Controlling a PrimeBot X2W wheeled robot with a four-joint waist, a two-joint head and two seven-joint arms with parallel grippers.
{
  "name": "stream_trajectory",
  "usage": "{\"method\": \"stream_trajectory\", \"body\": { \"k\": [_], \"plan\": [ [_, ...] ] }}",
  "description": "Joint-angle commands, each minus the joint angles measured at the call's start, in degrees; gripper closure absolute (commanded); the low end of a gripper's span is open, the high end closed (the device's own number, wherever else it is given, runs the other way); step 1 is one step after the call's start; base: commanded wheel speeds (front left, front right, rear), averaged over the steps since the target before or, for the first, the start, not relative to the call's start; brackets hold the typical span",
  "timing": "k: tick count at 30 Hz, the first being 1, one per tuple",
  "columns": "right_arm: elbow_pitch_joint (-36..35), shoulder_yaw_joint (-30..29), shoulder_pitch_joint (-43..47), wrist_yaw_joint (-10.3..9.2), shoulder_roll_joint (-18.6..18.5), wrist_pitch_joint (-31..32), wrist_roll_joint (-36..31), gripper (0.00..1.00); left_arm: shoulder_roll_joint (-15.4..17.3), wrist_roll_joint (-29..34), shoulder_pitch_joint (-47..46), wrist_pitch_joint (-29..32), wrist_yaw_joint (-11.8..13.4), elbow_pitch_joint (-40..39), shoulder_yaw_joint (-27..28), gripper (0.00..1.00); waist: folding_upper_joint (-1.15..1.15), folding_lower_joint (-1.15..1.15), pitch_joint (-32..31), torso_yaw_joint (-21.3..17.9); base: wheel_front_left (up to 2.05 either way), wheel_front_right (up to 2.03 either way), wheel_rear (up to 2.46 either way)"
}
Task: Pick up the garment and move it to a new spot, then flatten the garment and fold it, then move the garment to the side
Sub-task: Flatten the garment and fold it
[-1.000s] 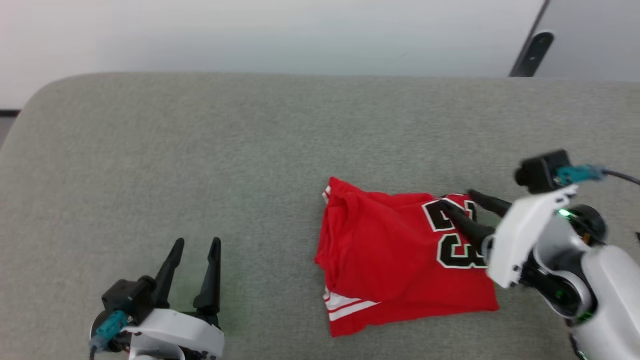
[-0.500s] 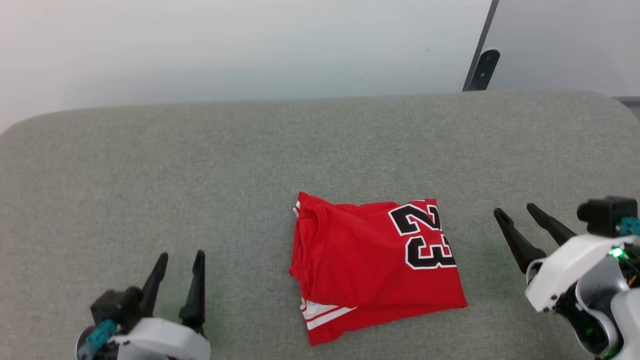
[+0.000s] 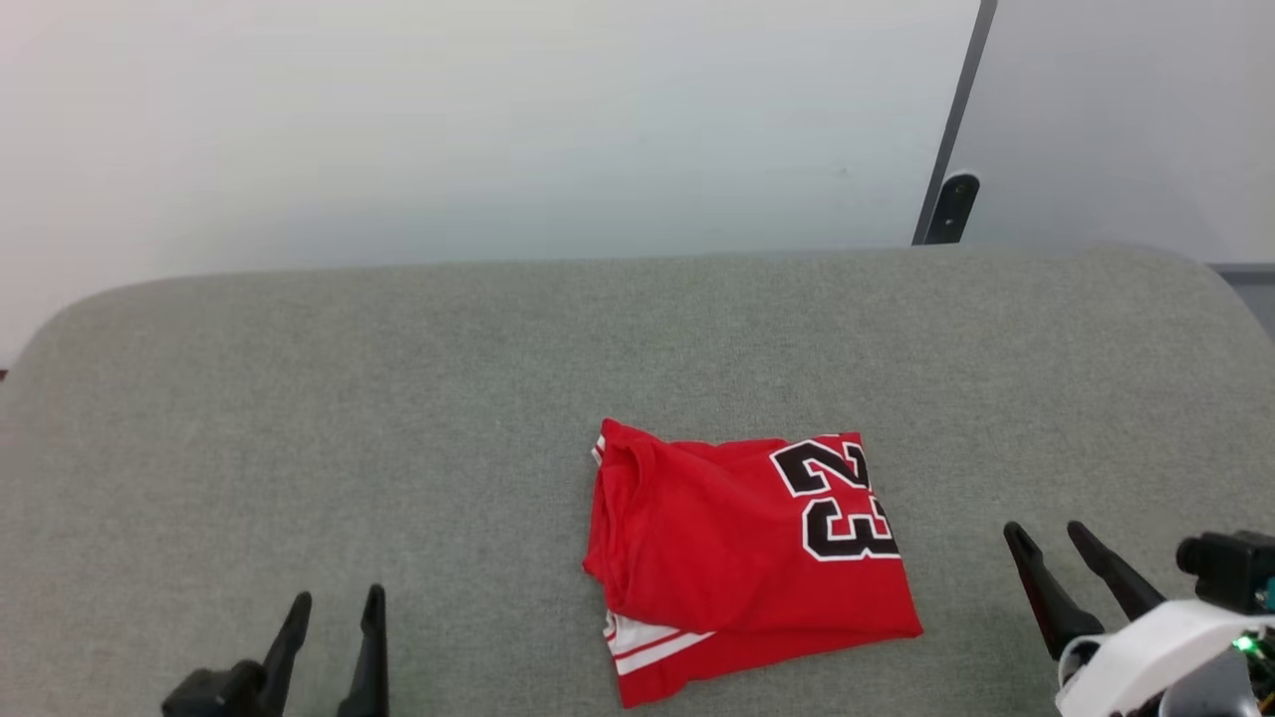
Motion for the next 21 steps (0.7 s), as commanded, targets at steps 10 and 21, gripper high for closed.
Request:
{"method": "stream_trajectory", "body": {
  "k": [10, 21],
  "plan": [
    [-6.98, -4.85, 6.59, -0.07, 2.09, 2.08, -2.09, 0.0, -0.35, 1.46, 6.51, 0.77, 2.46, -6.02, -0.76, 0.0, 0.0, 0.0, -1.94, 0.15, 0.0, 0.0, 0.0],
    [-13.54, -9.35, 10.54, -0.07, 4.22, 5.47, -4.33, 0.0, -0.86, 1.14, 11.59, 3.06, 5.07, -13.28, -0.89, 0.0, 0.0, 0.0, -1.56, 0.79, 0.0, 0.0, 0.0]
  ]
}}
